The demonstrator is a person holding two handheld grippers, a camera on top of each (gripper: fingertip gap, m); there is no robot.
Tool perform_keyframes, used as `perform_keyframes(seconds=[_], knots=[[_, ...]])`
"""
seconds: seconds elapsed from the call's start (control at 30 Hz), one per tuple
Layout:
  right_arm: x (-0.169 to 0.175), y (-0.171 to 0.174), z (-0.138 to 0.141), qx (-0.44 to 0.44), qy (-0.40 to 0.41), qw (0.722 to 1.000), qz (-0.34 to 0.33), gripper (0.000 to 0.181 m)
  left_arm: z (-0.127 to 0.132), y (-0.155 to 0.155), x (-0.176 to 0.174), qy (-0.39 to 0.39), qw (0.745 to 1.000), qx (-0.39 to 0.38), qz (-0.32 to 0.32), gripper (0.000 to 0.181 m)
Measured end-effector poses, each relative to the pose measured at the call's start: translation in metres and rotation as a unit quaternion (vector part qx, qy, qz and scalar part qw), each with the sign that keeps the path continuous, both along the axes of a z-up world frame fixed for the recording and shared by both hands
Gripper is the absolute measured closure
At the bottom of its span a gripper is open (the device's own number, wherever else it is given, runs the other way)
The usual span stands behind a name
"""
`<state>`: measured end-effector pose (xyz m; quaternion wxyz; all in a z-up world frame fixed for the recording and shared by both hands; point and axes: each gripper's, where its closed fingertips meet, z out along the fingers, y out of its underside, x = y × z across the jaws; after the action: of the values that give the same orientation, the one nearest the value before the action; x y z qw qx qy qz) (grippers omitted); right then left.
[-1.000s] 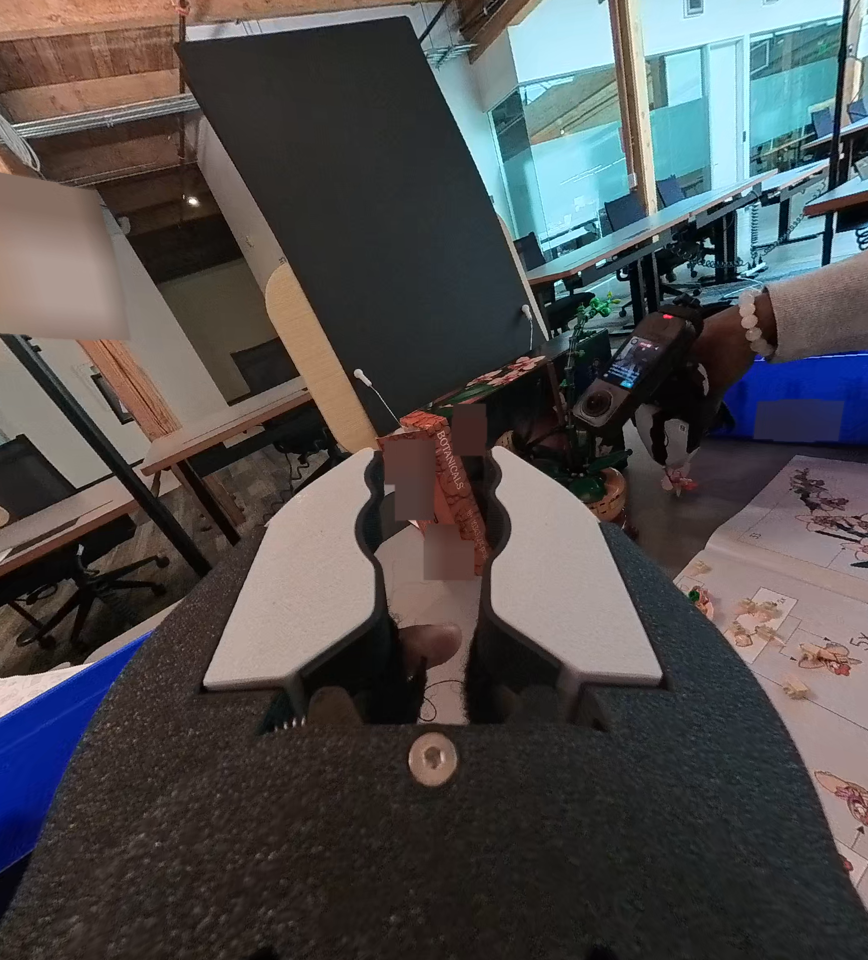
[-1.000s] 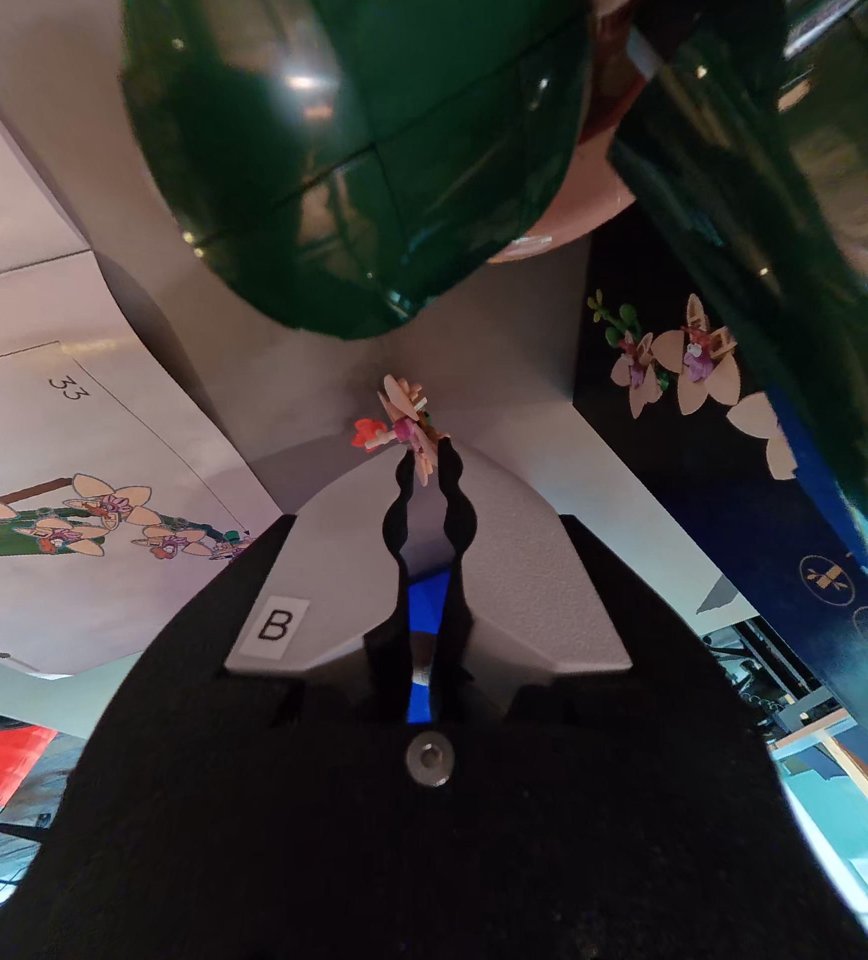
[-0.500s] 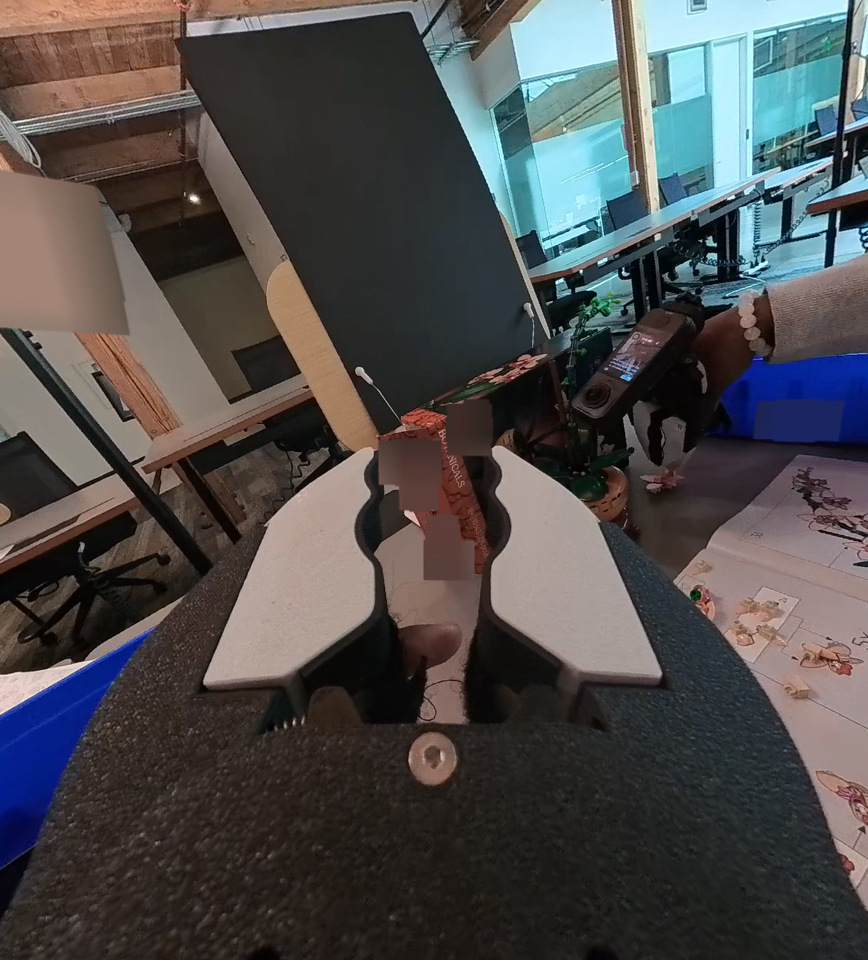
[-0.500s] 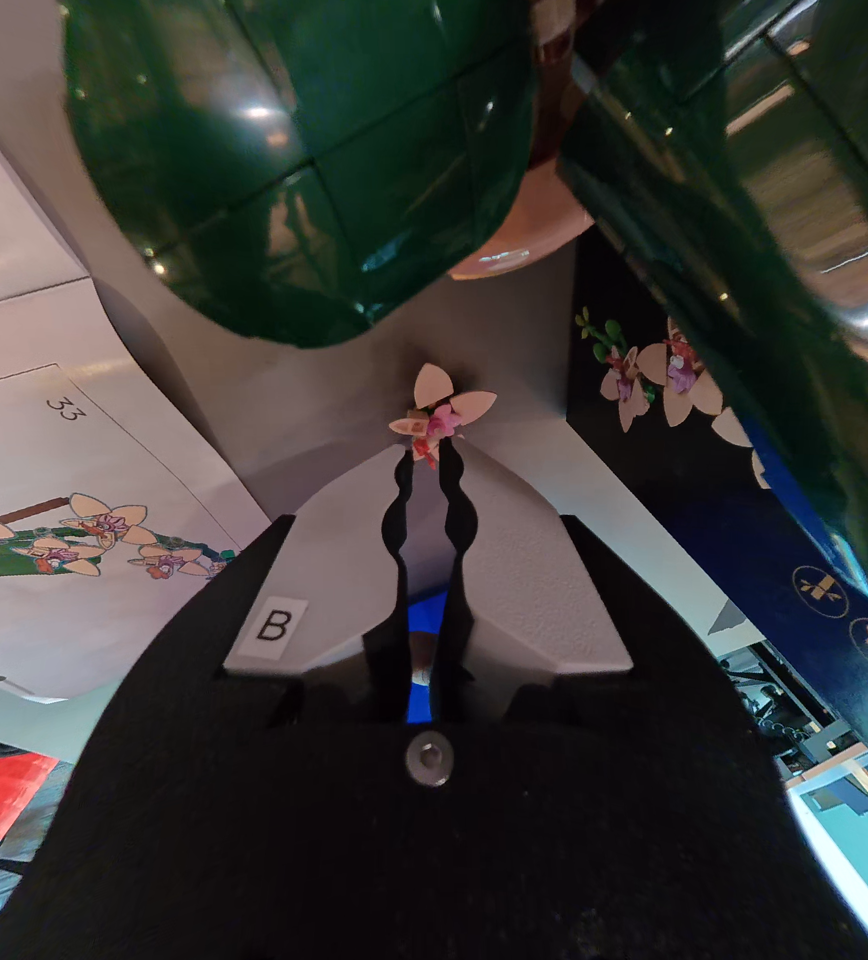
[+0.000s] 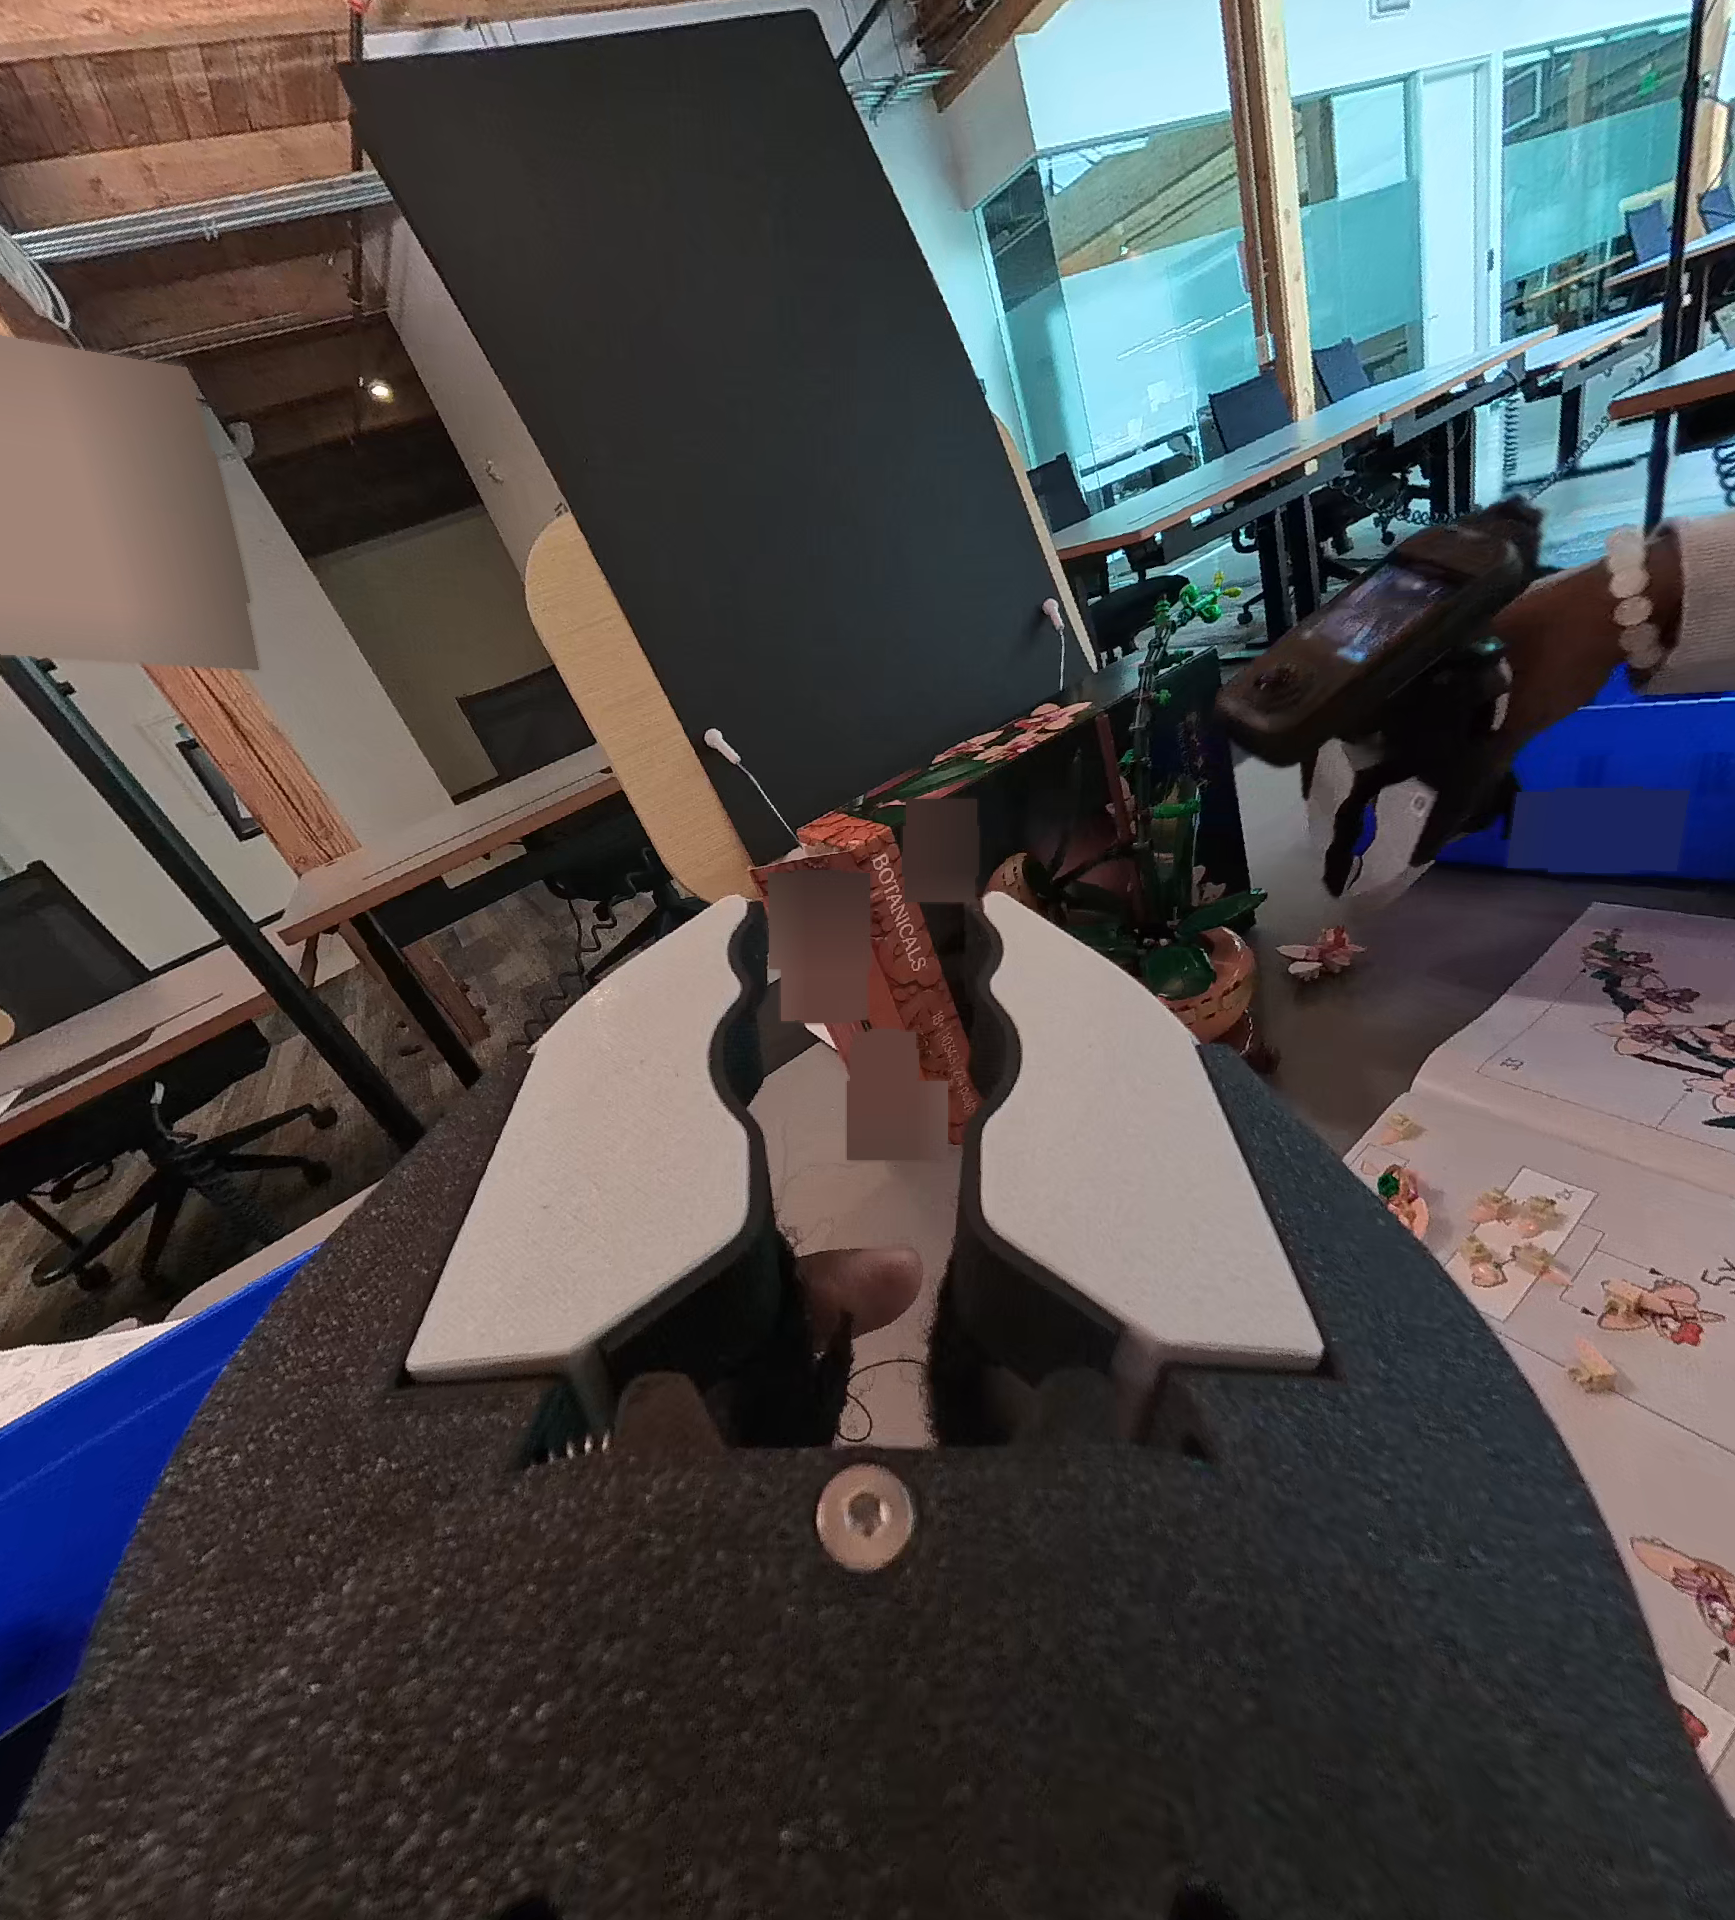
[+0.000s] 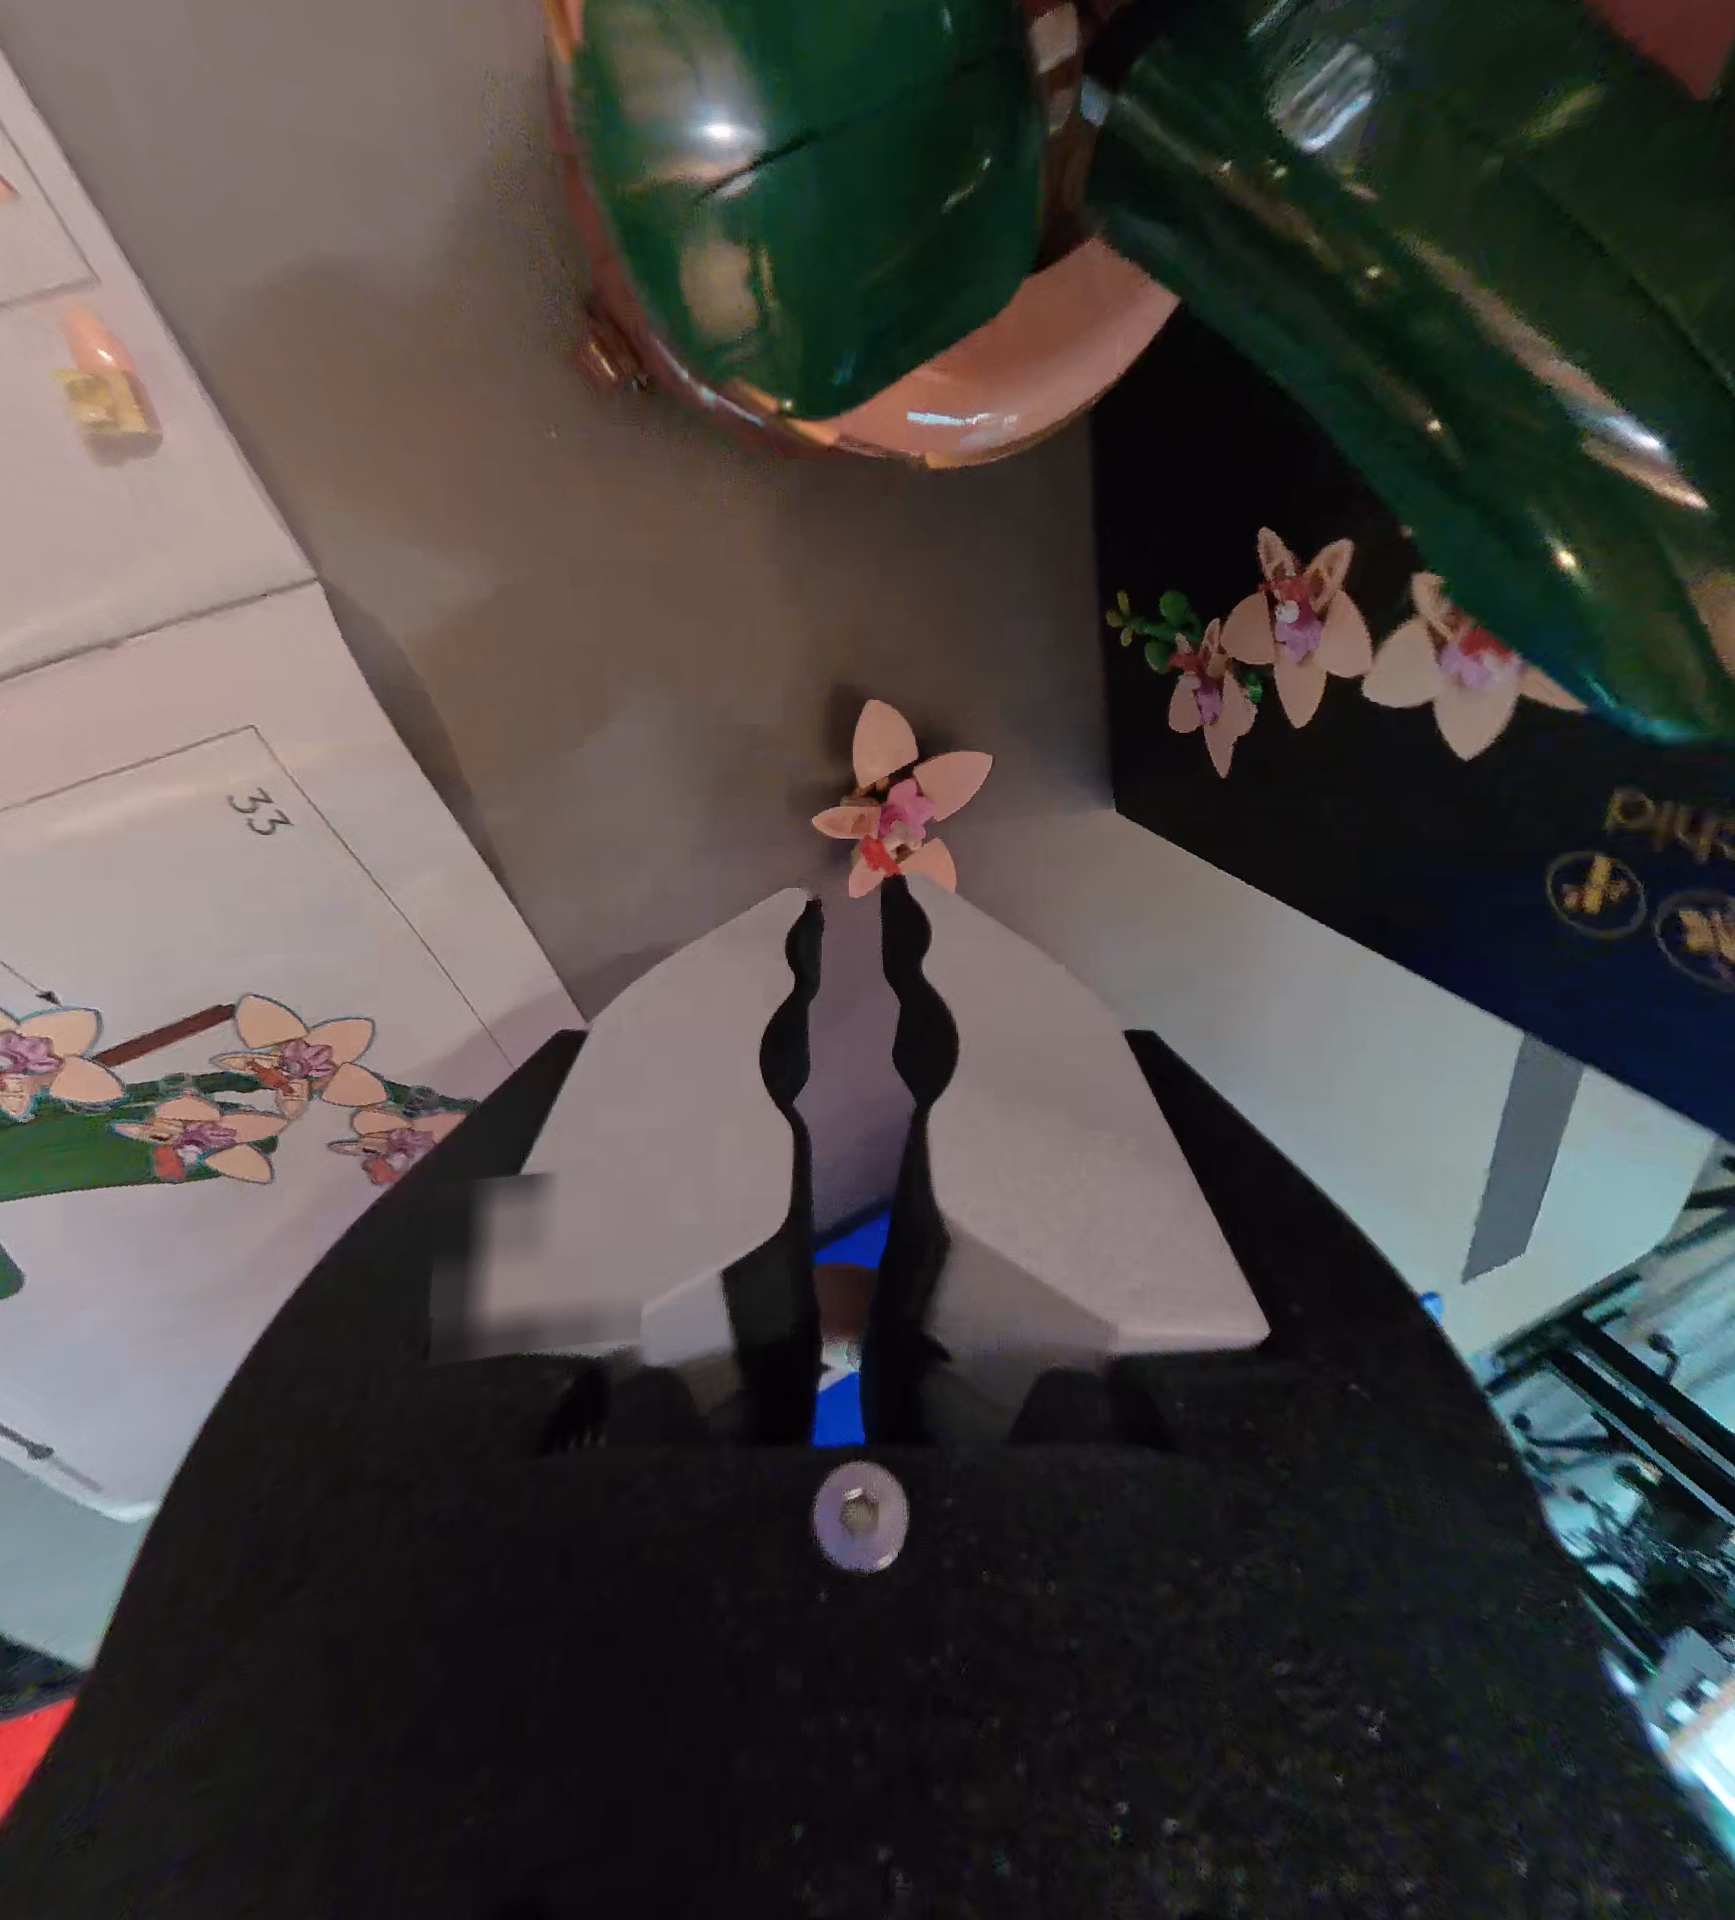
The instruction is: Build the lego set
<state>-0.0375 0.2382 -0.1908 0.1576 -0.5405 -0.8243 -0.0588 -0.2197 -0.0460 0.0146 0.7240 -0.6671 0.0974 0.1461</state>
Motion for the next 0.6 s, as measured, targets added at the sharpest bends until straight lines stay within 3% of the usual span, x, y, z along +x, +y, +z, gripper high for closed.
perform_keyframes(seconds=[0.13,0.23,0.33,0.43,0.53,0.6], knots=[[0.002,-0.018,0.025,-0.017,0.119,0.993,-0.01,0.165,0.0,0.001,0.002,0.002,1.0,0.002,-0.004,0.144],[0.004,-0.044,0.057,-0.058,0.256,0.965,-0.019,0.163,0.0,0.004,0.003,-0.01,1.0,0.004,-0.007,0.144],[0.01,-0.079,0.097,-0.134,0.408,0.903,-0.016,0.163,0.0,0.008,0.009,-0.039,0.999,0.003,-0.032,0.145],[0.021,-0.114,0.13,-0.214,0.533,0.818,0.018,0.16,-0.001,0.013,0.012,-0.038,0.998,0.01,-0.039,0.144],[0.033,-0.137,0.148,-0.266,0.598,0.754,0.059,0.16,-0.005,0.019,0.014,-0.01,0.999,0.014,-0.036,0.142],[0.04,-0.142,0.149,-0.288,0.611,0.735,0.069,0.159,-0.013,0.025,0.017,-0.01,0.999,-0.008,-0.042,0.14]])
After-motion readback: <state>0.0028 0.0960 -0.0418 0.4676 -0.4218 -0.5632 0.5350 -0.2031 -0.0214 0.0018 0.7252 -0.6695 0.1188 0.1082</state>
